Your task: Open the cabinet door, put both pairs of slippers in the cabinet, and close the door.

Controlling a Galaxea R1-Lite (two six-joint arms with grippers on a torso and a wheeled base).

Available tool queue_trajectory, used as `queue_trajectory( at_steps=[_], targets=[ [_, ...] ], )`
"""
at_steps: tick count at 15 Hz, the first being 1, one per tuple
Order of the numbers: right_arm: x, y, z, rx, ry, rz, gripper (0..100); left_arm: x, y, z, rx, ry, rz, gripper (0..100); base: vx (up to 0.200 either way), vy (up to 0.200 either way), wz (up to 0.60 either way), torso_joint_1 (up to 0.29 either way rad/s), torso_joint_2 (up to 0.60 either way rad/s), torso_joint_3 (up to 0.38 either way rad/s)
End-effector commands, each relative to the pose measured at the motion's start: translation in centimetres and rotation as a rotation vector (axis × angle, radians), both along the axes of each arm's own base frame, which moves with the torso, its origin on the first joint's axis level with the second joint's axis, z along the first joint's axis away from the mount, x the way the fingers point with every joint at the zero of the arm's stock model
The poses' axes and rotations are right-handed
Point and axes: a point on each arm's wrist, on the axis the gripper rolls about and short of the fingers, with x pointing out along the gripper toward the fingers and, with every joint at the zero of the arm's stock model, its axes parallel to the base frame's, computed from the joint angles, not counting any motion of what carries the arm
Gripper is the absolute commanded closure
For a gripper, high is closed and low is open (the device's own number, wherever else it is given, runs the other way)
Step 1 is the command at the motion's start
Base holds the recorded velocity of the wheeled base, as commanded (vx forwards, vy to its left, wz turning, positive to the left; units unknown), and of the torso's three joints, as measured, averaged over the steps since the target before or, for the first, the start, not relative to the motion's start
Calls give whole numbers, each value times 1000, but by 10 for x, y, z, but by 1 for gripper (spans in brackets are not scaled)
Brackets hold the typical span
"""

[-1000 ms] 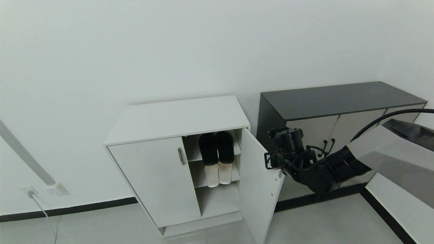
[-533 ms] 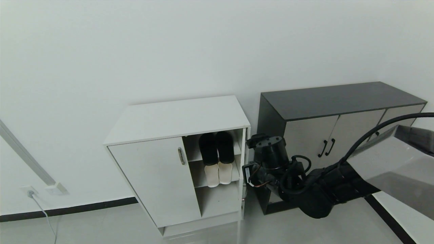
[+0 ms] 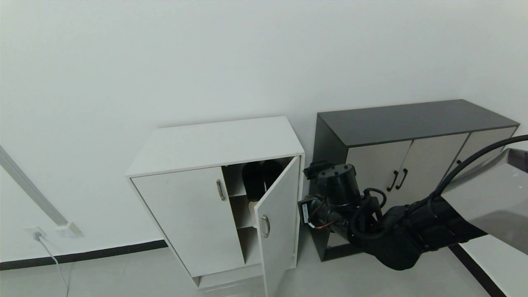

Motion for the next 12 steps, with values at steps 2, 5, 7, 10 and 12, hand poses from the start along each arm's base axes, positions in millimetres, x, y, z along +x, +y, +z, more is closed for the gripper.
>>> queue_trajectory(
  at_steps=[2,5,7,10,12],
  targets=[
    [-2,0,0,-2,1,5,100,0,0,0,0,0,0,100,0,0,300,1,1,4],
    [-6,0,1,-1,4,13,100,0,0,0,0,0,0,100,0,0,600,-1,4,2],
    [-7,-1,4,8,2,25,100,0,0,0,0,0,0,100,0,0,600,7,5,0],
    [-9,-3,3,20,-13,25,100,0,0,0,0,1,0,100,0,0,0,0,0,0],
    [-10,-5,0,8,-28,32,100,0,0,0,1,0,0,100,0,0,0,0,0,0]
  ],
)
